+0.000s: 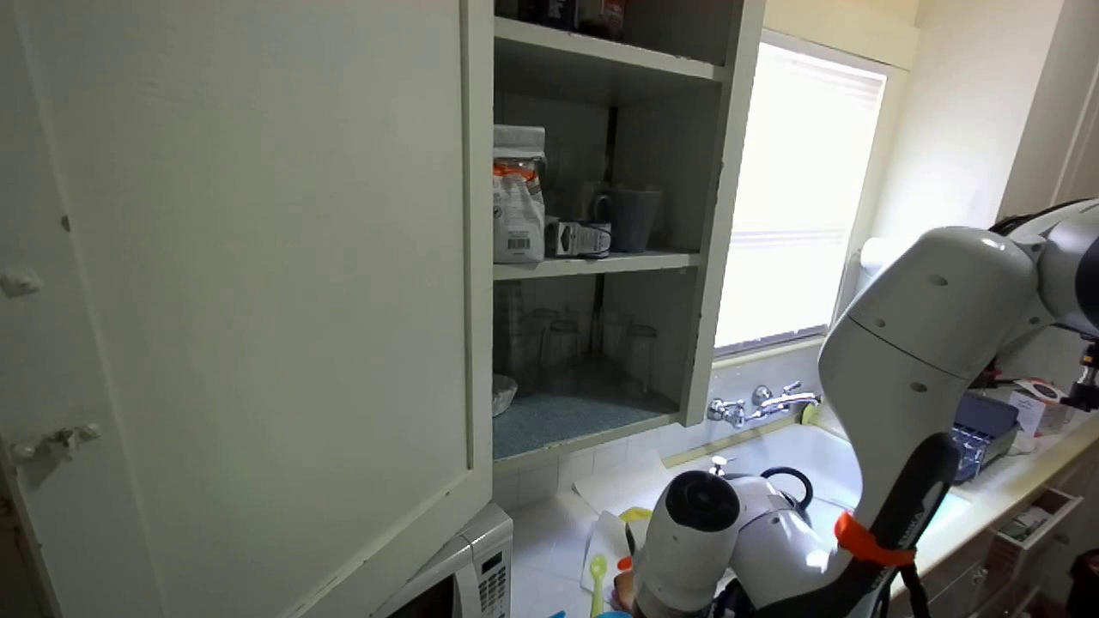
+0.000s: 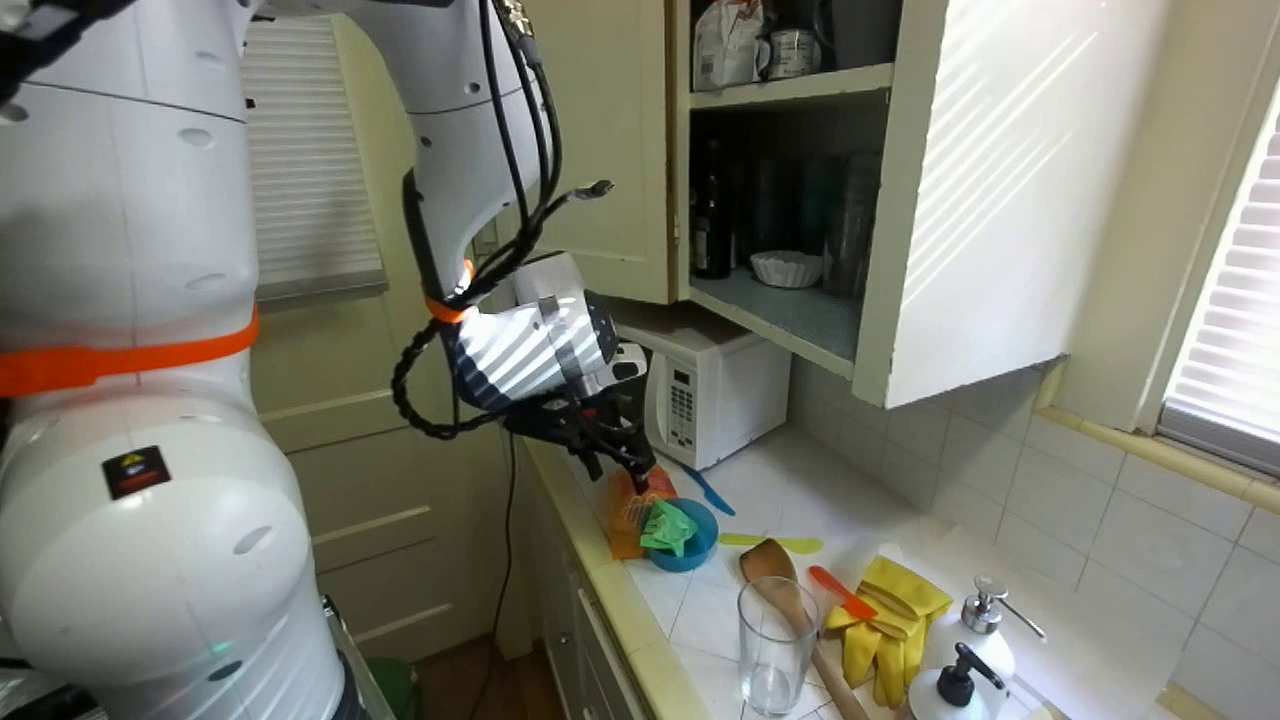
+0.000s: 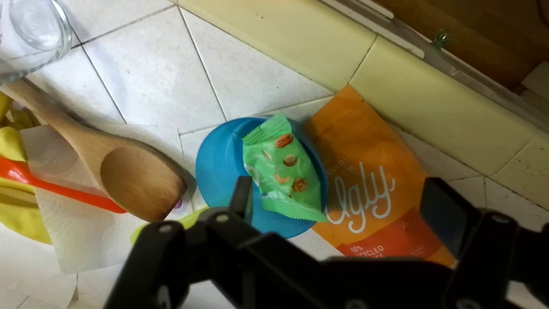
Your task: Put the blue bowl in the bottom shelf of the top cabinet
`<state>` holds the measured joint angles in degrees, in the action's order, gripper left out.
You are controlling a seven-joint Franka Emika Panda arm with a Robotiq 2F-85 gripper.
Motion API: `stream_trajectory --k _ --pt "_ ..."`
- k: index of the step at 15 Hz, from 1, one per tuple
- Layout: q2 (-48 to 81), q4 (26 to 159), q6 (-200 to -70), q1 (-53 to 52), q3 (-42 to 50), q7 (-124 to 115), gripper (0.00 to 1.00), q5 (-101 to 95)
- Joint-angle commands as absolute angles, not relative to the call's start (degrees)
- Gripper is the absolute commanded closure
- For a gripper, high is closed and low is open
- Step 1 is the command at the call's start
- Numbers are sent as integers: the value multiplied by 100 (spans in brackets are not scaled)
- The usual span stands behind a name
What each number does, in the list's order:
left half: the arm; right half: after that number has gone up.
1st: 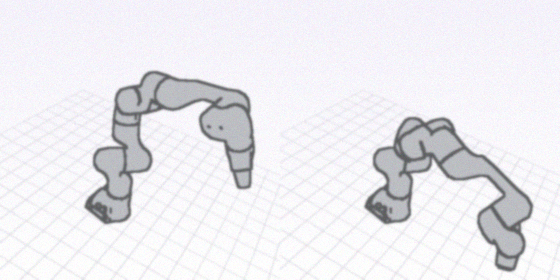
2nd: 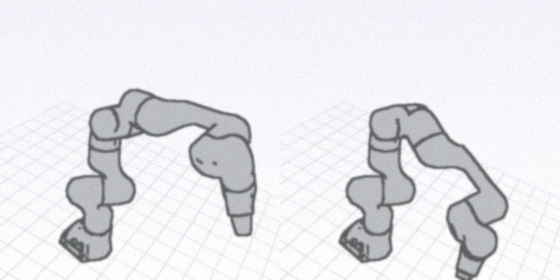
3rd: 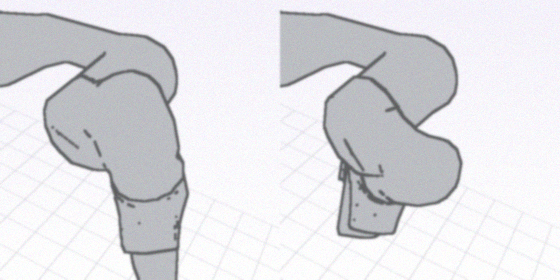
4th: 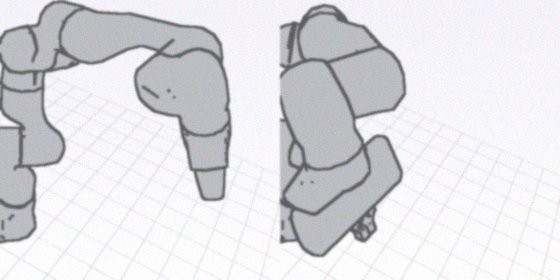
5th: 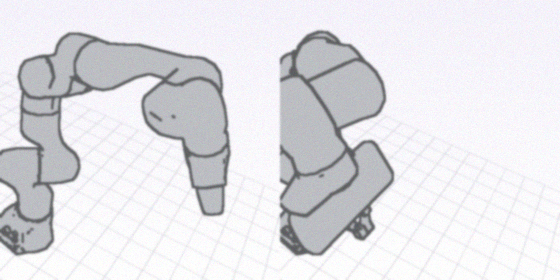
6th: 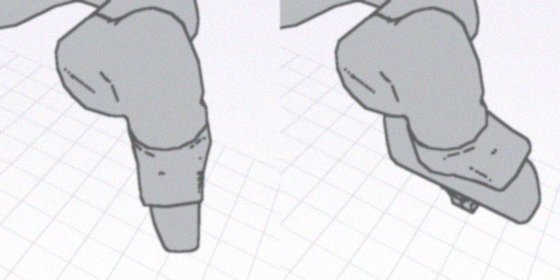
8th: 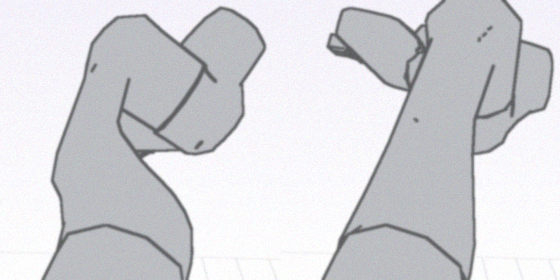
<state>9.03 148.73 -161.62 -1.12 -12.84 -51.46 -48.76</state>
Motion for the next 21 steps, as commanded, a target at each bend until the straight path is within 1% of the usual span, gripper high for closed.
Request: stream_trajectory --k 1,3,7,13,14,15,16,17,19,21 --pt "942 14869 -16186 -104 -1270 -5159 0 -4896" --pt "956 14865 -16192 -103 -1268 -5173 0 -4905" --pt "1085 14659 -16102 -172 -986 -5856 0 -5353" --pt "1552 14273 -16068 -322 -748 -6606 0 -5843" --pt "1661 14196 -16080 -366 -713 -6742 3 -5956" --pt "1784 14111 -16074 -408 -695 -6831 10 -6039" --pt "1887 14045 -16048 -454 -671 -6928 11 -6121" --pt "1993 13974 -16022 -499 -639 -7022 17 -6213" --pt "2169 13858 -15987 -600 -563 -7213 37 -6358" --pt "2306 13753 -15965 -693 -480 -7414 44 -6514"
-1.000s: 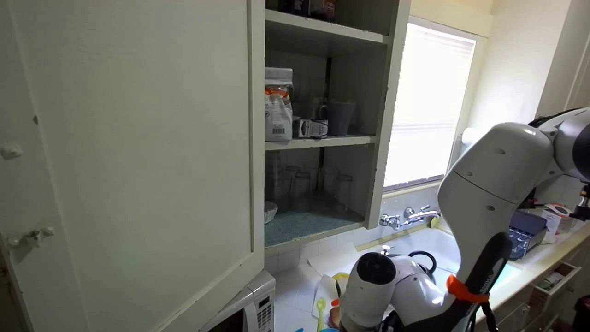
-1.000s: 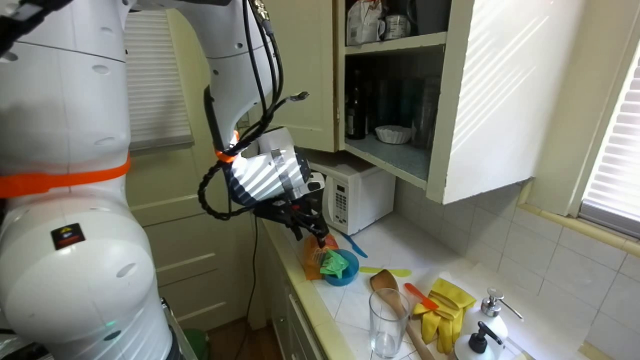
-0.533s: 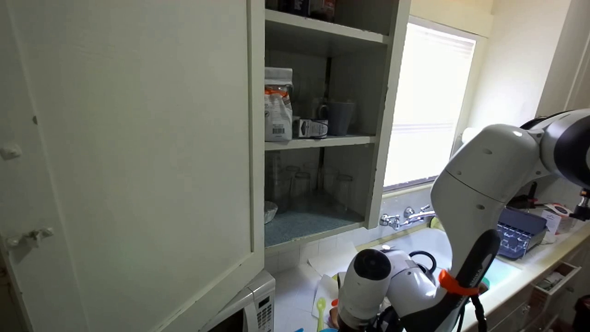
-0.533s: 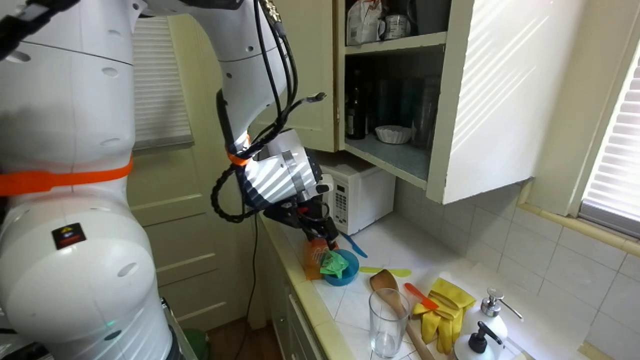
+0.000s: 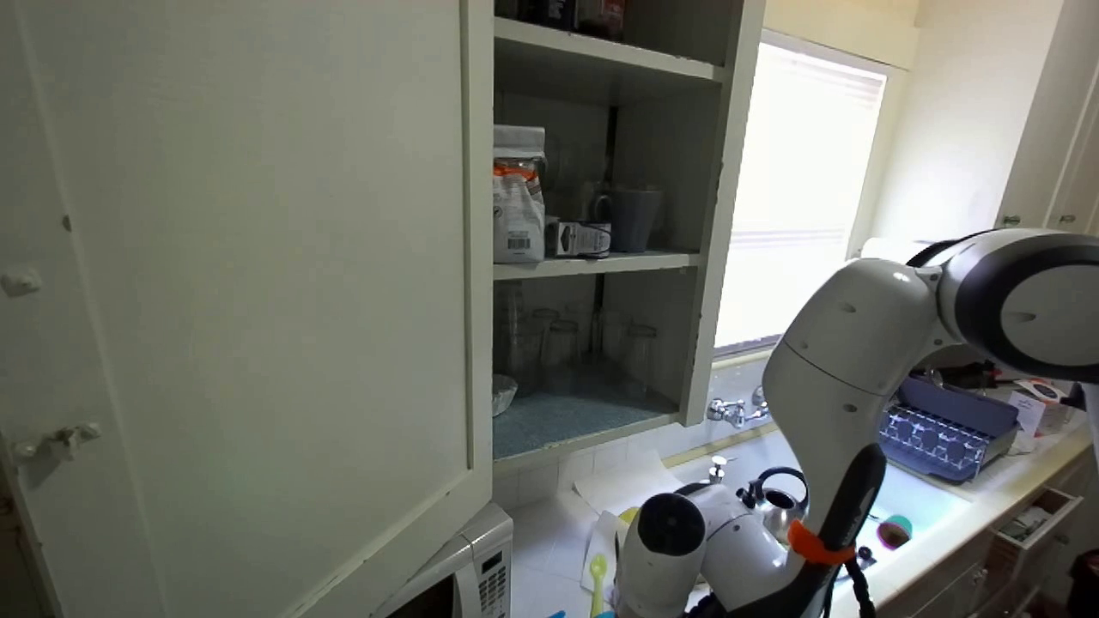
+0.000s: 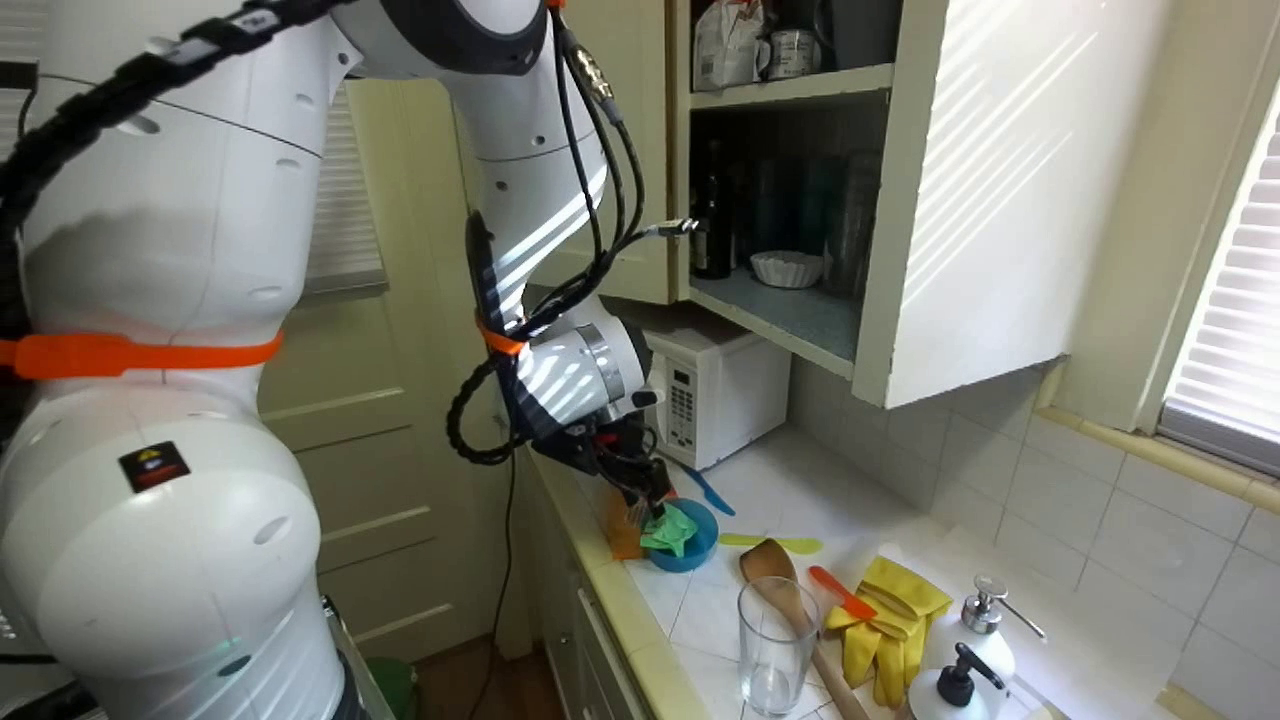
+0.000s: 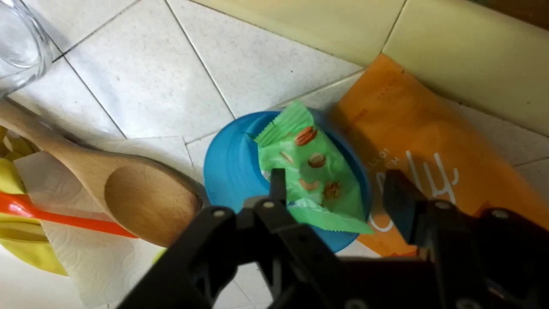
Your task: Put the blue bowl in the bottom shelf of the top cabinet
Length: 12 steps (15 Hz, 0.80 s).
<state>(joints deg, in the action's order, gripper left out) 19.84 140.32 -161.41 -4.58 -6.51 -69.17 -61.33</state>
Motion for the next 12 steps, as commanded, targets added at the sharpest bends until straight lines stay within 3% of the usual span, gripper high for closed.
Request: stream_trajectory --k 1,7,12 --pt "2356 13695 -15984 -742 -426 -7519 40 -6611" --pt "2566 13391 -16058 -968 -197 -8059 36 -7207" --pt "2740 13207 -16082 -1038 -109 -8408 46 -7436"
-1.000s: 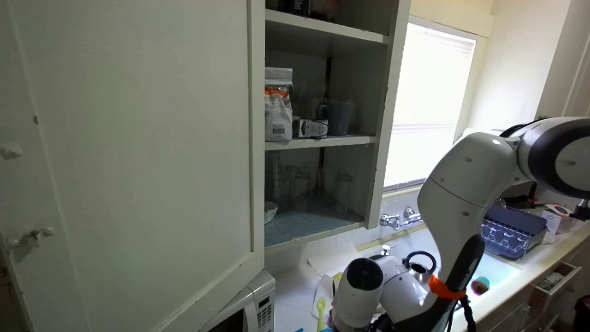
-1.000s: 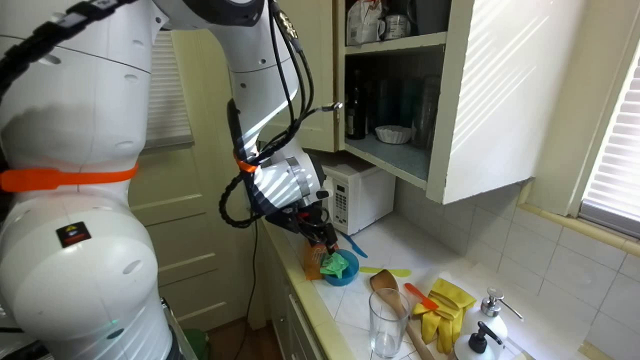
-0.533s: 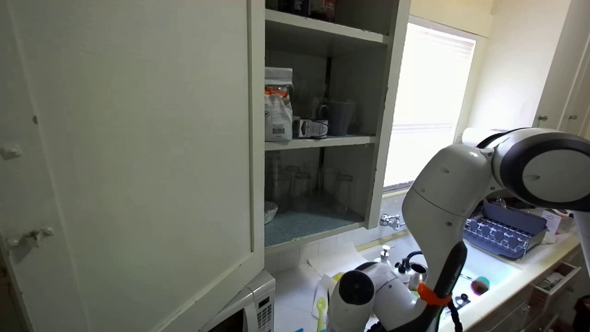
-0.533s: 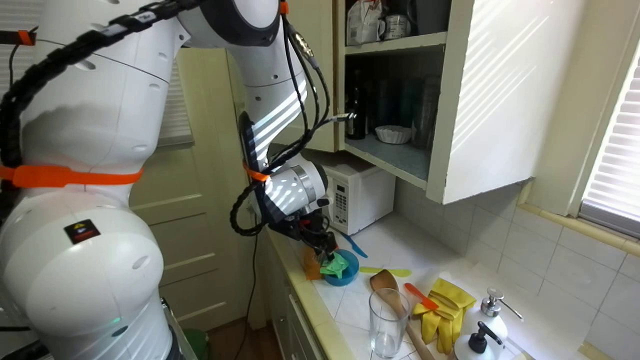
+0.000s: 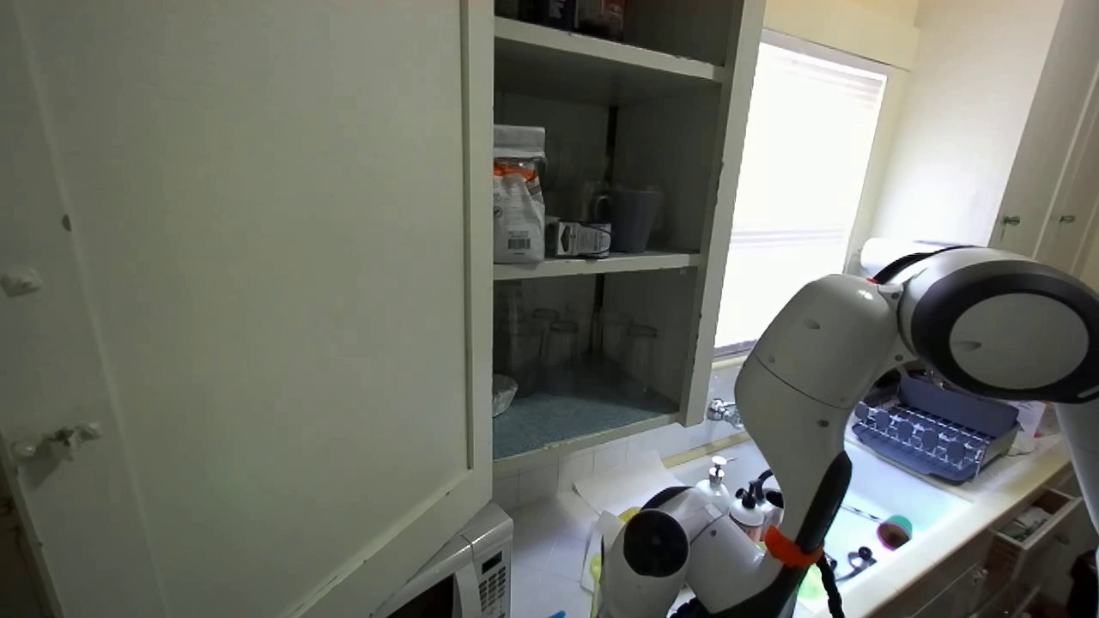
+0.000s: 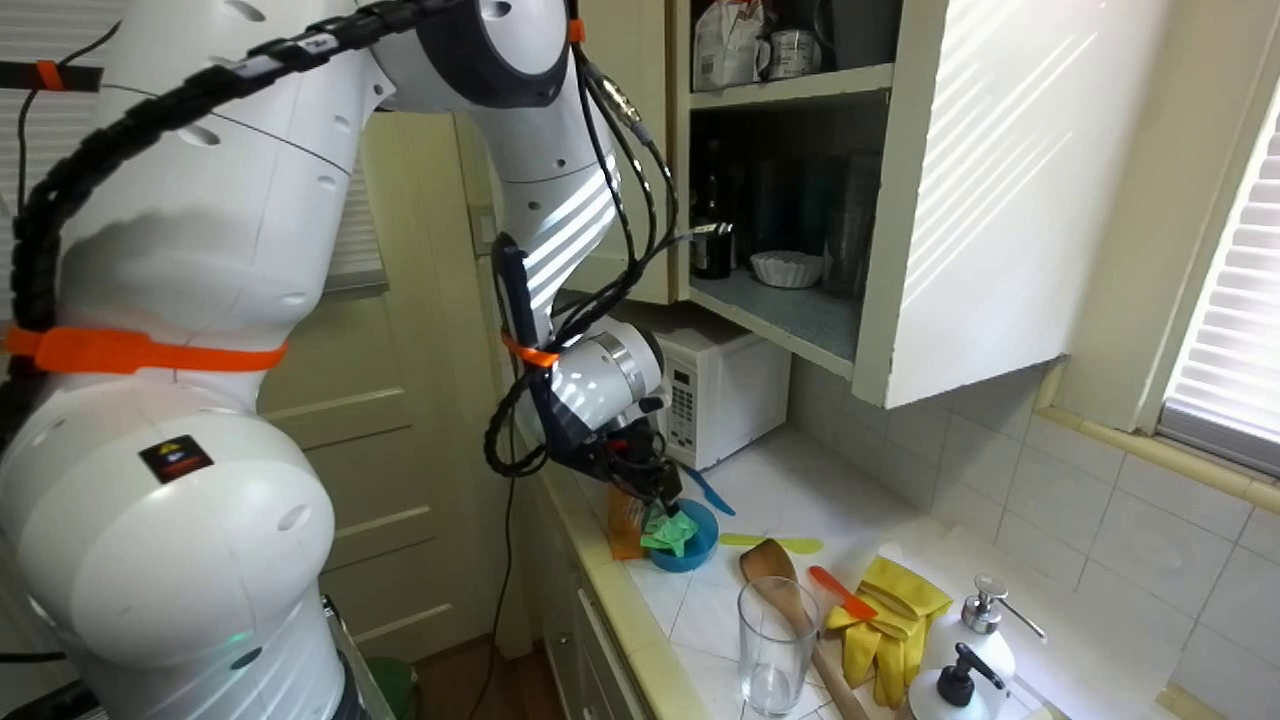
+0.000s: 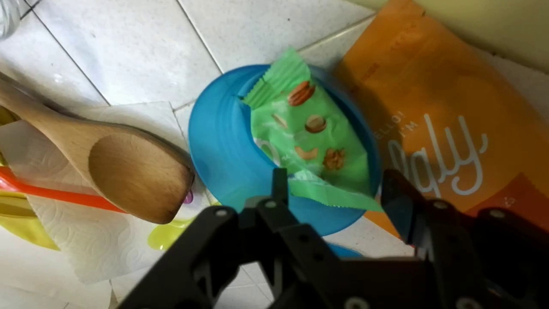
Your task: Put the blue bowl in the bottom shelf of the top cabinet
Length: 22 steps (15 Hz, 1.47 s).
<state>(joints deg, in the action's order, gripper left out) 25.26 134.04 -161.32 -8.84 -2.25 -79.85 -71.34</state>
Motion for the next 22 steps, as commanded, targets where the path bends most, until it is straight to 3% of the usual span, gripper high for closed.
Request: stream_trajectory --k 1,5,7,8,9,10,22 --pt "2763 13180 -16081 -1047 -102 -8446 49 -7461" --pt "2808 13129 -16075 -1082 -71 -8581 61 -7526" --pt "2800 13118 -16067 -1103 -50 -8617 77 -7550" --pt "2793 13114 -16066 -1111 -39 -8631 77 -7566" --pt "2779 13107 -16056 -1119 -31 -8646 92 -7594" --pt "2761 13106 -16053 -1118 -28 -8658 99 -7617" --pt "2098 13472 -15683 -1027 -63 -8418 99 -7430"
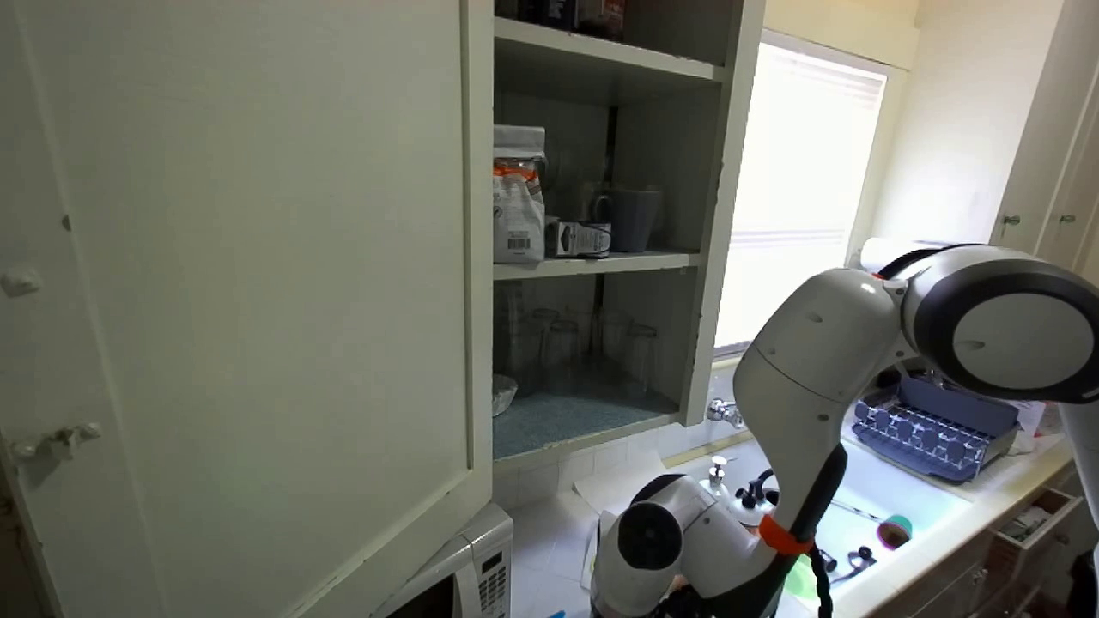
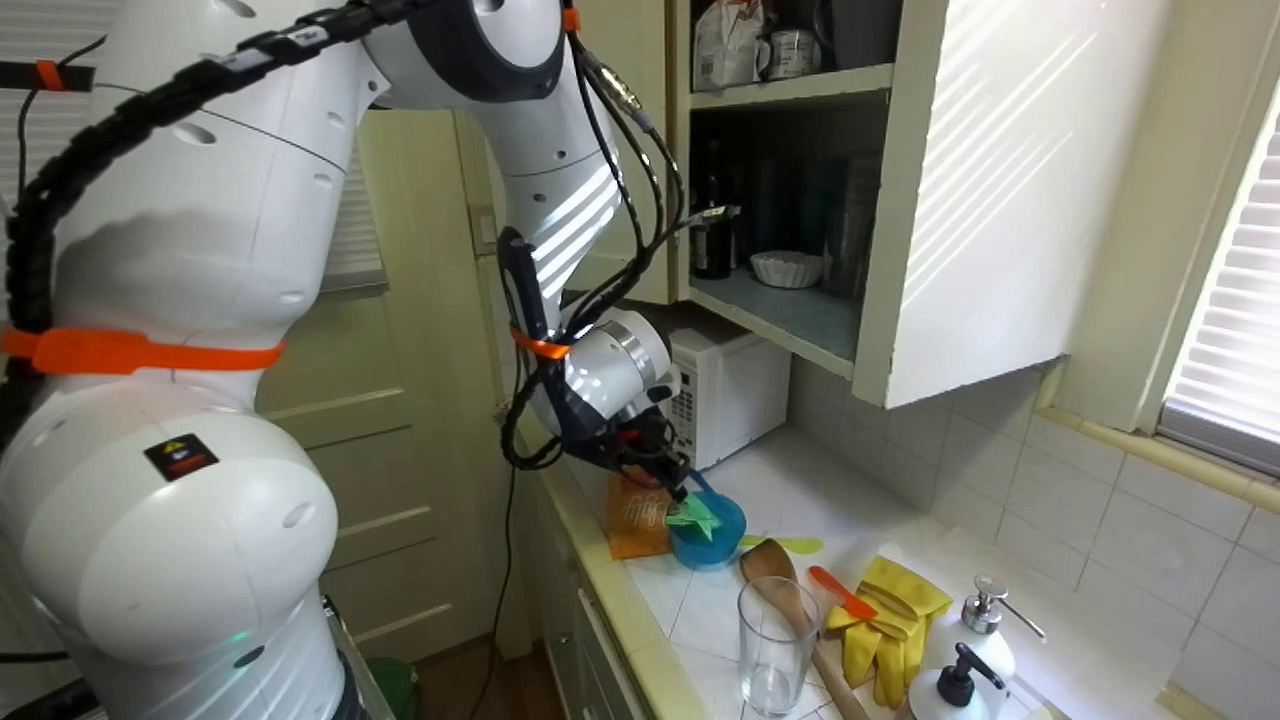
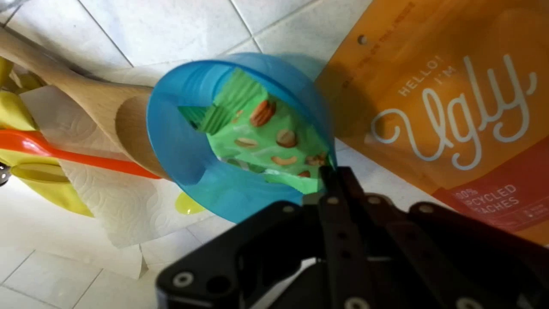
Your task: Put the blue bowl in the bottom shelf of the top cabinet
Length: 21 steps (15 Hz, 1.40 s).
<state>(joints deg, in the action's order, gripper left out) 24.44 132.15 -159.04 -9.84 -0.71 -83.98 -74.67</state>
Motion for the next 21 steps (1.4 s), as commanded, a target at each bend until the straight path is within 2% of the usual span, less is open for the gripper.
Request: stream_trajectory --k 1,7,15,18,21 --pt "2048 13494 -15661 -1025 -65 -8436 99 -7435" --pt "1725 13683 -15724 -939 -211 -8030 99 -7065" --pt "22 14575 -15346 -451 -1352 -4815 99 -3918" --pt "-579 14481 -14608 -836 -1243 -3609 99 -2792" --pt "-1290 14090 -13539 -787 -1183 -2933 99 -2659"
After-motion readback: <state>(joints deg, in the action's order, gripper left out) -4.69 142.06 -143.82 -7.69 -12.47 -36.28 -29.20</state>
